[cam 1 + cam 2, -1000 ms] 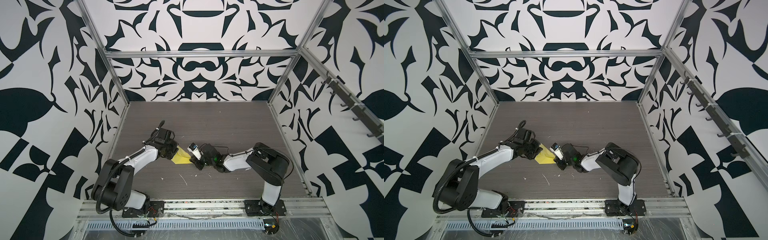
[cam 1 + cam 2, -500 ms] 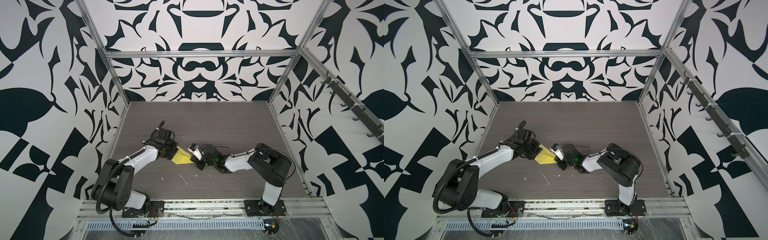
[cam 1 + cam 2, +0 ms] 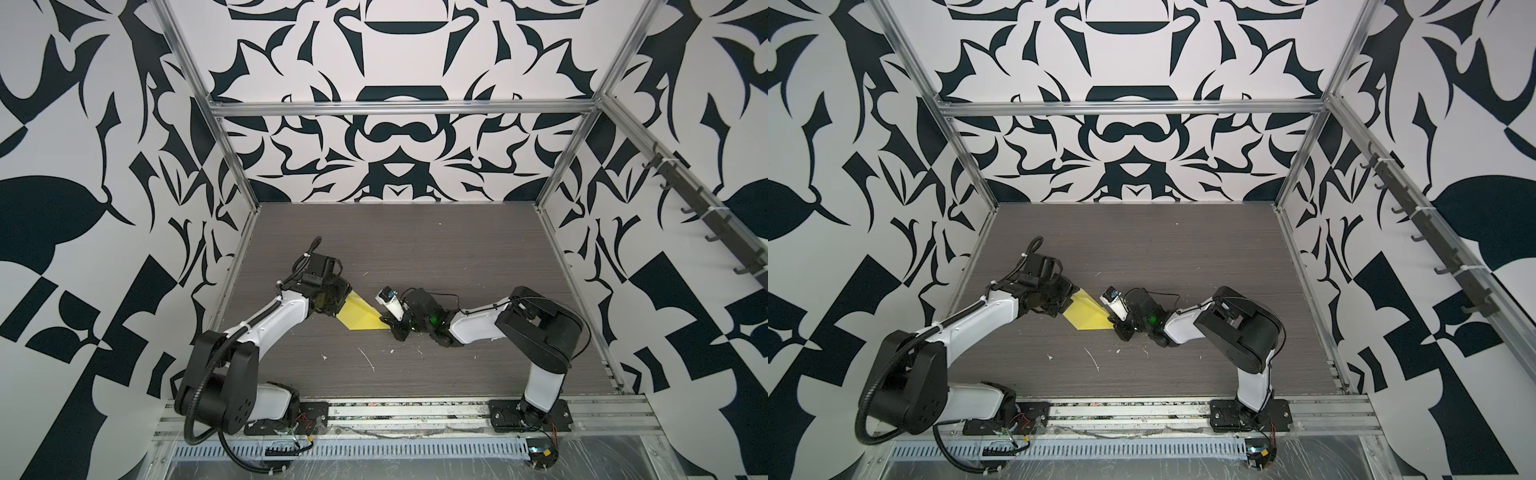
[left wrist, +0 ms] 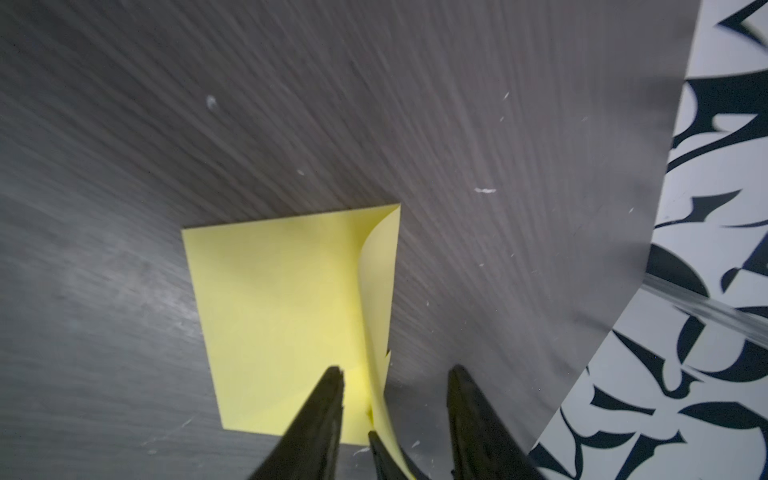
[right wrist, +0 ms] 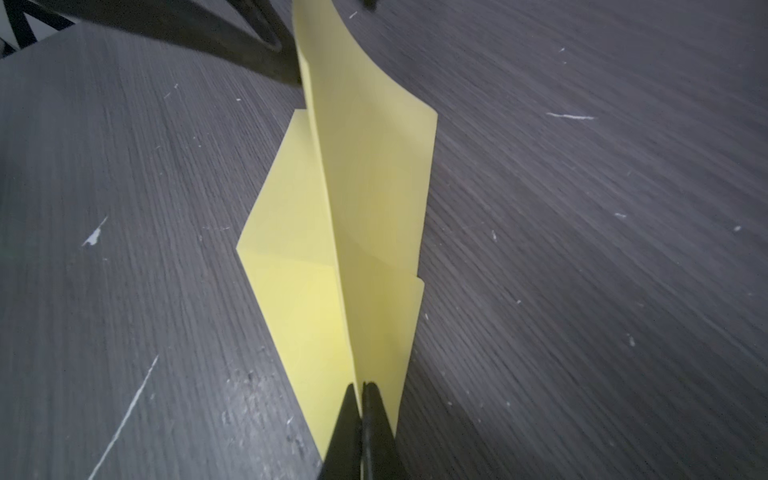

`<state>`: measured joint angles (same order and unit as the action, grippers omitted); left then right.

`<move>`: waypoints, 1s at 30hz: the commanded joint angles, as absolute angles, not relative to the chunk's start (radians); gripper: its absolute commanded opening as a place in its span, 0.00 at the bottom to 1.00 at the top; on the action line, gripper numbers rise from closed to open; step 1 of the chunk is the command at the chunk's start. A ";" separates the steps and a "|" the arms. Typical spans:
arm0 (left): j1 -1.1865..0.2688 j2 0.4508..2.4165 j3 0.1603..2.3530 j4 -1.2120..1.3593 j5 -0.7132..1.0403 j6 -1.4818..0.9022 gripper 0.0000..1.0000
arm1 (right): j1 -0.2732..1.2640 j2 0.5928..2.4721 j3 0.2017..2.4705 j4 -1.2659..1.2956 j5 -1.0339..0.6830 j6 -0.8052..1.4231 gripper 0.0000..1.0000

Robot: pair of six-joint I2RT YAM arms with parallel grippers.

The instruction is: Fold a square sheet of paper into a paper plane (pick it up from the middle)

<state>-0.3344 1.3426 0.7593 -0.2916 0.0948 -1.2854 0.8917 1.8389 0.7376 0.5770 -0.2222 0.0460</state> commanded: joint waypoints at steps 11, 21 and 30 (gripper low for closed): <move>-0.314 1.120 0.641 -0.243 0.083 -1.234 0.60 | 0.877 1.897 0.839 0.515 -0.350 0.165 0.05; -0.314 1.059 0.569 -0.216 0.107 -1.230 0.57 | 0.876 1.936 0.889 0.455 -0.383 0.194 0.05; -0.316 1.070 0.543 -0.180 0.128 -1.189 0.45 | 0.867 1.966 0.948 0.335 -0.411 0.237 0.04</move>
<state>-0.3161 1.0725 0.5705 -0.2035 0.1146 -1.2060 0.8715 1.9491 0.9131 0.4129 -0.3916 0.2104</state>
